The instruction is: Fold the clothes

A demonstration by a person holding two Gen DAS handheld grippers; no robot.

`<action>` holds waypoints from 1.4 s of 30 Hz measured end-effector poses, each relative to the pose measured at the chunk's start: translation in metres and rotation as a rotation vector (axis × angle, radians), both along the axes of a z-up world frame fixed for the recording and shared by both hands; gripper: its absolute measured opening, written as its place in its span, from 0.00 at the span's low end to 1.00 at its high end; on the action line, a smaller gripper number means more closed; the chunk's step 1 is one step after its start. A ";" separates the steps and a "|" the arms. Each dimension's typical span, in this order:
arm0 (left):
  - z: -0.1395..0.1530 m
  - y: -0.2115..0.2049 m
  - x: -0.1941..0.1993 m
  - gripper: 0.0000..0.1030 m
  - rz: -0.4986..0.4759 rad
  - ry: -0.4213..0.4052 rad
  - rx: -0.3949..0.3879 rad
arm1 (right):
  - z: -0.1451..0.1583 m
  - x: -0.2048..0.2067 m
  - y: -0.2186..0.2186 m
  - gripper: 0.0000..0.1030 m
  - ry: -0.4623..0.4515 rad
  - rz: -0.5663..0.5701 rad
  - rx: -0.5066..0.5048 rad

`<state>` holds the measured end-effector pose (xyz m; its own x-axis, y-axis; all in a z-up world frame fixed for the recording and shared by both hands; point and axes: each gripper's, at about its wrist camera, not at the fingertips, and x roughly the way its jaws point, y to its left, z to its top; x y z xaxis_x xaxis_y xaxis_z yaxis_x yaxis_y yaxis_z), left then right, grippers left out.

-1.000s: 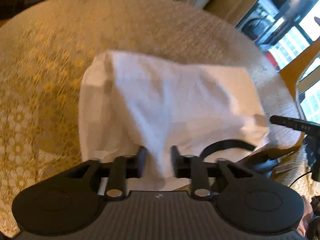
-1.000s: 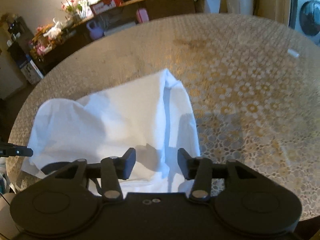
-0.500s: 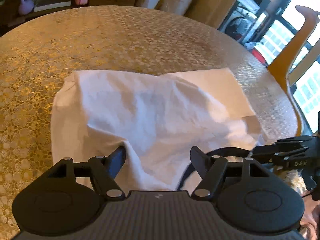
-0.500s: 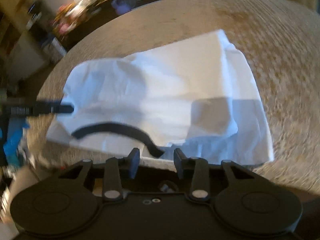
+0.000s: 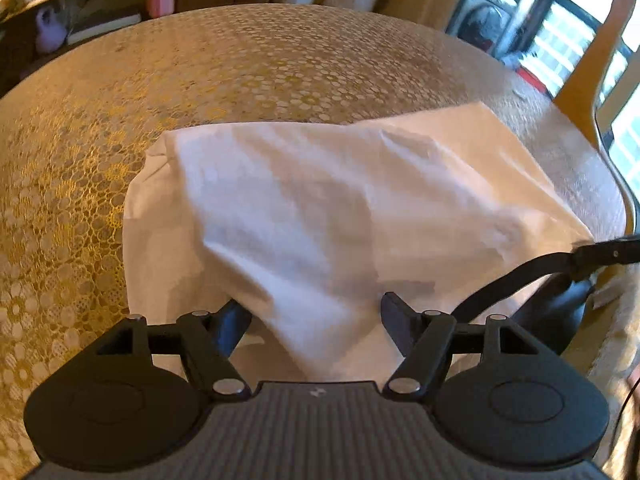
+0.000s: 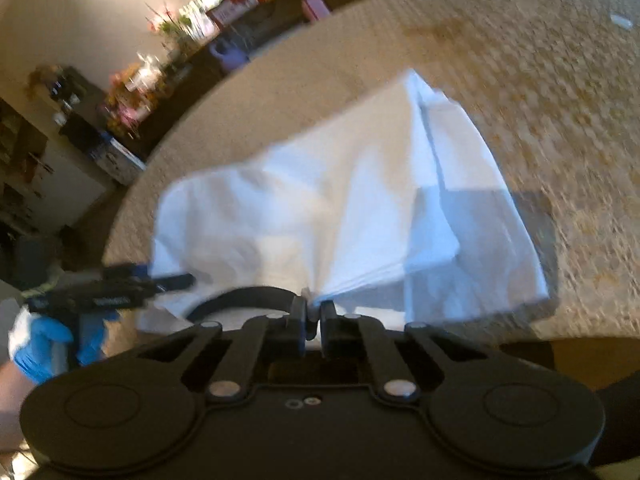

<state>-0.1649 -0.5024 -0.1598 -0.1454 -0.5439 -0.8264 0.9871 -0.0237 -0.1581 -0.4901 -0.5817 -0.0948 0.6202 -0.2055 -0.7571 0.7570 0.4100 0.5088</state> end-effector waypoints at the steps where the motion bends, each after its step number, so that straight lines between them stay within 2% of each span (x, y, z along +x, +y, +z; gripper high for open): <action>1: -0.001 0.002 -0.004 0.68 -0.034 -0.038 -0.001 | -0.008 0.003 -0.001 1.00 0.040 0.003 0.002; 4: -0.005 0.012 -0.022 0.69 -0.152 -0.175 -0.013 | -0.026 0.011 -0.002 1.00 0.110 0.019 0.018; 6: -0.003 0.020 -0.031 0.69 -0.209 -0.235 -0.038 | -0.025 0.017 -0.001 1.00 0.157 0.052 -0.004; 10: 0.004 0.021 -0.030 0.69 -0.254 -0.267 -0.029 | -0.002 0.015 -0.008 1.00 0.157 0.129 -0.059; 13: 0.017 0.009 -0.006 0.69 -0.168 -0.193 -0.051 | 0.024 0.007 -0.027 1.00 0.133 0.113 -0.142; 16: 0.029 -0.012 0.030 0.69 -0.001 -0.103 -0.071 | 0.037 0.004 -0.058 1.00 0.123 0.049 -0.184; 18: 0.029 -0.029 0.060 0.69 0.130 -0.012 -0.041 | 0.043 0.004 -0.081 1.00 0.118 0.003 -0.196; 20: 0.028 -0.046 0.089 0.69 0.261 0.085 -0.003 | 0.040 0.009 -0.105 1.00 0.107 -0.031 -0.182; 22: 0.023 -0.059 0.112 0.69 0.348 0.176 0.041 | 0.035 0.016 -0.121 1.00 0.104 -0.050 -0.175; 24: 0.016 -0.069 0.128 0.69 0.414 0.275 0.072 | 0.029 0.024 -0.137 1.00 0.106 -0.071 -0.165; 27: 0.007 -0.082 0.137 0.68 0.463 0.399 0.095 | 0.017 0.032 -0.157 1.00 0.100 -0.103 -0.128; 30: 0.005 -0.089 0.138 0.68 0.505 0.433 0.094 | 0.008 0.034 -0.172 1.00 0.099 -0.137 -0.092; 31: 0.005 -0.090 0.138 0.63 0.517 0.445 0.093 | 0.006 0.036 -0.177 1.00 0.095 -0.147 -0.081; 32: 0.004 -0.089 0.139 0.51 0.528 0.462 0.093 | 0.003 0.036 -0.180 1.00 0.089 -0.157 -0.071; 34: 0.005 -0.085 0.138 0.41 0.541 0.488 0.089 | -0.001 0.040 -0.184 1.00 0.070 -0.166 -0.052; 39: 0.010 -0.087 0.127 0.38 0.521 0.451 0.089 | -0.005 0.052 -0.186 1.00 0.071 -0.158 -0.045; 42: 0.010 -0.088 0.124 0.31 0.522 0.446 0.093 | -0.006 0.054 -0.186 1.00 0.079 -0.170 -0.038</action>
